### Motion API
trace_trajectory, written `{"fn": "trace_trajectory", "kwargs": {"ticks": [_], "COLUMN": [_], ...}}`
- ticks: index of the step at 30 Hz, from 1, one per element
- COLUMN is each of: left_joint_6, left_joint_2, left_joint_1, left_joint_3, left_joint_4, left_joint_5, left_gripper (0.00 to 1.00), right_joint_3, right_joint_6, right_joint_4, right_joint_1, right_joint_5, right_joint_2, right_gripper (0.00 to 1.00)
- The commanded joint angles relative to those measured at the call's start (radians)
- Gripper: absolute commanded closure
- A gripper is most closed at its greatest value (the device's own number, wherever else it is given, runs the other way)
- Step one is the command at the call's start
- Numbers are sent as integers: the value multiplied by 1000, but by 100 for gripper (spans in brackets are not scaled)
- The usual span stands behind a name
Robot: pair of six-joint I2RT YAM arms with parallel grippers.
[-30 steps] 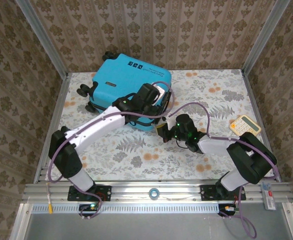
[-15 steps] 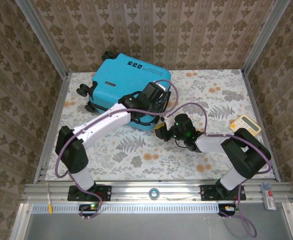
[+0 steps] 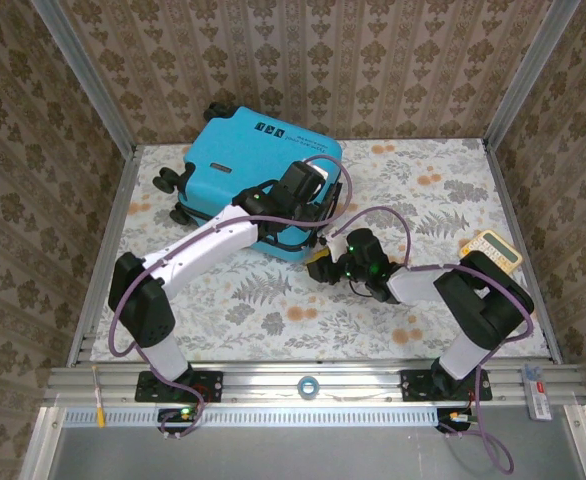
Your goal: Pack the luggage
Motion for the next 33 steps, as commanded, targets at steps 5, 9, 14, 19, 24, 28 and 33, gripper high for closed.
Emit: {"fn": "trace_trajectory", "kwargs": {"ticks": [5,9,14,19,24,28,33], "left_joint_6": [-33,-36,-40,-43,-45,-37,-5], "left_joint_2": [47,50,56,58,56,55,53], "left_joint_1": [21,20,16,10,11,10,14], "left_joint_3": [-17,-9,2,7,14,28,84], "left_joint_4": [-69,-72,-76,-81,-89,-94,-107], "left_joint_5": [56,62,68,71,59,56,8], "left_gripper": [37,37,37,37,37,37,33], "right_joint_3": [64,94,127,117,119,122,119], "right_joint_6": [-6,-4,12,35,32,32,36], "right_joint_4": [58,59,52,71,76,77,81], "right_joint_1": [0,2,2,-2,-7,-9,-10], "right_joint_5": [-27,-22,22,117,81,74,69], "right_joint_2": [30,56,84,89,90,92,92], "right_gripper": [59,59,60,71,91,100,100]}}
